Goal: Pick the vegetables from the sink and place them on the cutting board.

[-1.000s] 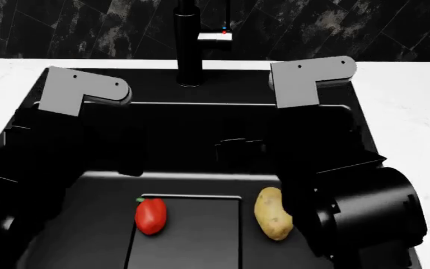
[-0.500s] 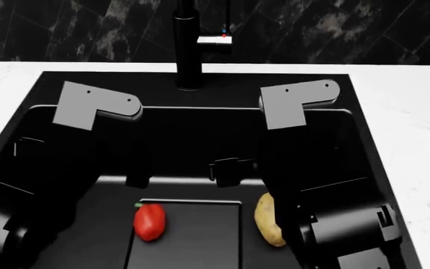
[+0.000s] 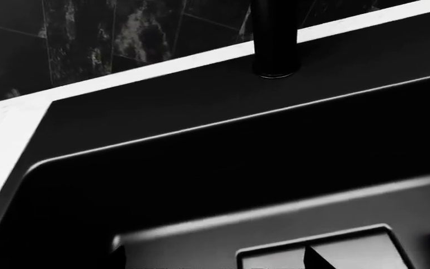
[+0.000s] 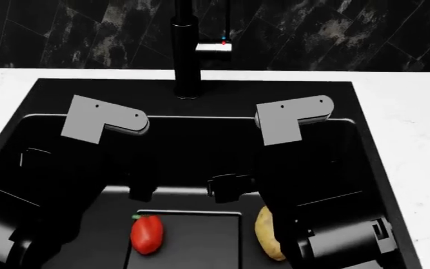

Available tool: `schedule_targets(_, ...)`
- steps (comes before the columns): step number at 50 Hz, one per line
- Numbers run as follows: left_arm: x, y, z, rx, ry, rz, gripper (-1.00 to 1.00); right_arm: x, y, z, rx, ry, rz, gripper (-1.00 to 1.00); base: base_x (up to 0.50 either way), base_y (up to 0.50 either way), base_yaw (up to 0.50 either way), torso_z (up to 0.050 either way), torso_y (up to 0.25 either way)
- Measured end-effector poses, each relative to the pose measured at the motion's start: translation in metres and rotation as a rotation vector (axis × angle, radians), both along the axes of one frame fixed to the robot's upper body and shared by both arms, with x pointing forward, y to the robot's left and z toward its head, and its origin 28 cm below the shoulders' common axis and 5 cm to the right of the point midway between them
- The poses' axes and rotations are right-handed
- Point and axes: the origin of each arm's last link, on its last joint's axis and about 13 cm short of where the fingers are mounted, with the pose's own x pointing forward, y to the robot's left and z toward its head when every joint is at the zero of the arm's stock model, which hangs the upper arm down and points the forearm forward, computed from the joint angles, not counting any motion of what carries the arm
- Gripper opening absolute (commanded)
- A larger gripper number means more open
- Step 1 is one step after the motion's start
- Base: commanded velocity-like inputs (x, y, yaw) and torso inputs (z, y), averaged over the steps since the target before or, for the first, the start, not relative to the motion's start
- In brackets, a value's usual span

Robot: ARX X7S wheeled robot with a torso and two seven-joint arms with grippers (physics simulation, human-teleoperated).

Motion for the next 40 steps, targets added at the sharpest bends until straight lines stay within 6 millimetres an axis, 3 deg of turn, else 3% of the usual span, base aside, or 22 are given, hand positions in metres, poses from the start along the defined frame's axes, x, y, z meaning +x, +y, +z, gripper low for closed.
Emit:
schedule_targets(12, 0.000, 0.001, -0.003, 0.004, 0.010, -0.001, 1.00, 0.001, 0.000, -0.004, 0.007, 0.002, 0.005, 1.00, 0.24, 0.00, 0.00, 0.000, 0.000)
schedule_targets(40, -0.003, 0.001, -0.012, 0.015, 0.032, 0.000, 1.00, 0.002, 0.000, -0.035, -0.003, 0.184, -0.083, 1.00, 0.00, 0.00, 0.00, 0.000, 0.000)
